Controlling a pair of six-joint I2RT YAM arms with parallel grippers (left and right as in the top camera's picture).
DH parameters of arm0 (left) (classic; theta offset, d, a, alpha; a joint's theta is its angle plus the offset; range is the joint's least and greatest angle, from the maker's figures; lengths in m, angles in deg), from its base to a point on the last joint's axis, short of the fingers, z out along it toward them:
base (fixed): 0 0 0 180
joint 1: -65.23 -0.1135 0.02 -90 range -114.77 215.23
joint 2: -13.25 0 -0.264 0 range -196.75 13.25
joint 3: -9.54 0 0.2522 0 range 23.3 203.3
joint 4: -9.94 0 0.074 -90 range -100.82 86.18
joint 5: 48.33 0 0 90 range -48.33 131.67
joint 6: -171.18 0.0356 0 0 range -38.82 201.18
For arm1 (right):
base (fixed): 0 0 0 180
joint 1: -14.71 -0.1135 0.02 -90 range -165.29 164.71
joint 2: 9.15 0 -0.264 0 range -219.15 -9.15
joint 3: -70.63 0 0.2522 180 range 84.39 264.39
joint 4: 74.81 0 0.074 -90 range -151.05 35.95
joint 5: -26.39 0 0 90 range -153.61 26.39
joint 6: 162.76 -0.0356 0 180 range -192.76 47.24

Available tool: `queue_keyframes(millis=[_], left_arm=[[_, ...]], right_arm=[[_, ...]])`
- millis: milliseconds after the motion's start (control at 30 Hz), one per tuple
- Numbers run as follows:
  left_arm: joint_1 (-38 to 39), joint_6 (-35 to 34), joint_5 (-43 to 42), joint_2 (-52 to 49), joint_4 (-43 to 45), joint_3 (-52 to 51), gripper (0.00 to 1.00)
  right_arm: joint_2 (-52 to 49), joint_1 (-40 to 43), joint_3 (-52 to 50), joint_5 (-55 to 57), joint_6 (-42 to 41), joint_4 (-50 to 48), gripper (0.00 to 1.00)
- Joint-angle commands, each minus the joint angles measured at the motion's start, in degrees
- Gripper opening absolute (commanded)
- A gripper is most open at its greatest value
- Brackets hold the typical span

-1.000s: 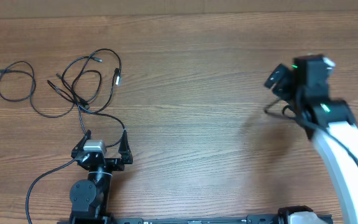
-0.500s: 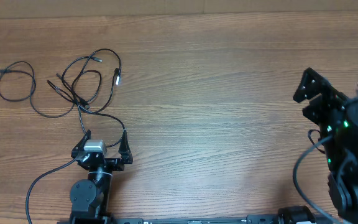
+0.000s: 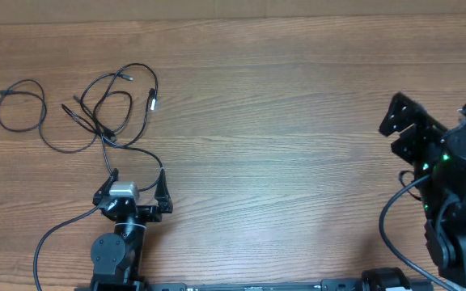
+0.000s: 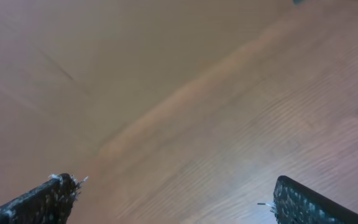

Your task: Untangle cables

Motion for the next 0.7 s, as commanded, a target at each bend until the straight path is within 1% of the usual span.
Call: queue_keyframes(millis=[0,167,500,667], left_arm=[[-0.28,0.66,-0.90,0.63,0.04,-0.15,1.00],[-0.28,0.66,-0.90,0.63,0.04,-0.15,1.00],[-0.28,0.66,-0.90,0.63,0.04,-0.15,1.00],[-0.28,0.66,-0.90,0.63,0.04,-0.15,0.99]], right_arm=[[0.11,0.07,-1.44,0.74,0.09,1.33,1.00],[4.52,0.07,-6.12,0.74,0.09,1.42,1.00],[21.90,0.13,-21.33,0.74,0.09,1.44,1.00],[28.26,0.11,-27.36,0.74,0.09,1.40,1.00]])
